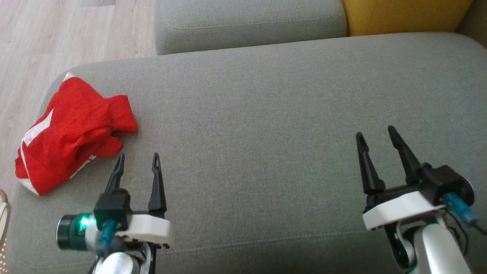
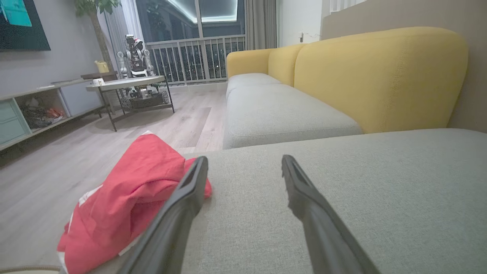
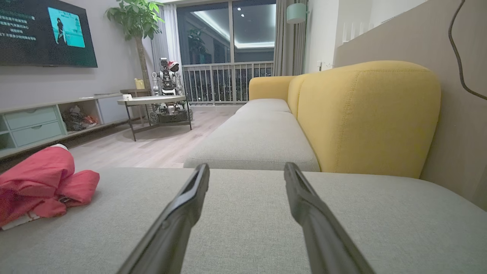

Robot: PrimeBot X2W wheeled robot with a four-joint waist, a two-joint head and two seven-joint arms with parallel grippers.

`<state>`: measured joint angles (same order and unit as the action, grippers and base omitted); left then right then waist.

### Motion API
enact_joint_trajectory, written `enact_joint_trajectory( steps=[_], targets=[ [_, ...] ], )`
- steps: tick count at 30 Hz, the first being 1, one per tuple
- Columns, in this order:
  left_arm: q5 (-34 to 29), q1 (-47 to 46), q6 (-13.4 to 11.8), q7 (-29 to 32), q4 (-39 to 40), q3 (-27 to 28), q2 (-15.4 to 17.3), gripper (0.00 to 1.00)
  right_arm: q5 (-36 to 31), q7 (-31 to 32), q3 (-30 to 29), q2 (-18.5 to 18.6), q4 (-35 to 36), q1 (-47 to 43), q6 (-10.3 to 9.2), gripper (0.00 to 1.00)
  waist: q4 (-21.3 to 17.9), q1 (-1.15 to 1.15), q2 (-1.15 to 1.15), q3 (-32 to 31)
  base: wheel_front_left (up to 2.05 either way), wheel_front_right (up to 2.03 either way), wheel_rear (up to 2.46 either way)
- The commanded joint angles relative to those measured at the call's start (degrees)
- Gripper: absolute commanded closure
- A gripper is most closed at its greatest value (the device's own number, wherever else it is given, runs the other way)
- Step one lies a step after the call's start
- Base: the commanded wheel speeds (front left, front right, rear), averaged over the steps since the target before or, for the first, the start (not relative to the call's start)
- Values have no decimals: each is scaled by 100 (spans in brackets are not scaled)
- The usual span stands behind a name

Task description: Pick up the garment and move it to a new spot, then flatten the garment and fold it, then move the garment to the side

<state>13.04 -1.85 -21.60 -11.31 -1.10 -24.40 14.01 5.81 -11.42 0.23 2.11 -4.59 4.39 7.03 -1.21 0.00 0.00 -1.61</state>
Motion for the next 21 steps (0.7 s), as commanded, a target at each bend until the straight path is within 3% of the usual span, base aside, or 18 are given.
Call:
enact_joint_trajectory(
  steps=[1,10,15,20,21],
  targets=[
    [-191,-373,-85,-96,258,109,144,0,-191,-81,151,65,180,340,40,0,0,0,0,-8,0,0,0],
    [-390,-312,-111,-247,247,-15,102,0,-484,-234,379,71,-119,353,43,0,-13,0,0,-61,0,0,0],
    [-18,-145,384,-331,108,357,-245,0,-145,-319,403,75,-299,372,45,0,-8,0,0,-90,0,0,0],
    [-64,-54,894,-369,-84,863,-546,0,293,-358,405,76,-492,405,46,0,-1,0,0,-106,0,0,0],
    [-64,-54,894,-369,-84,863,-546,0,293,-358,405,76,-492,405,46,0,-1,0,0,-106,0,0,0]
  ],
)
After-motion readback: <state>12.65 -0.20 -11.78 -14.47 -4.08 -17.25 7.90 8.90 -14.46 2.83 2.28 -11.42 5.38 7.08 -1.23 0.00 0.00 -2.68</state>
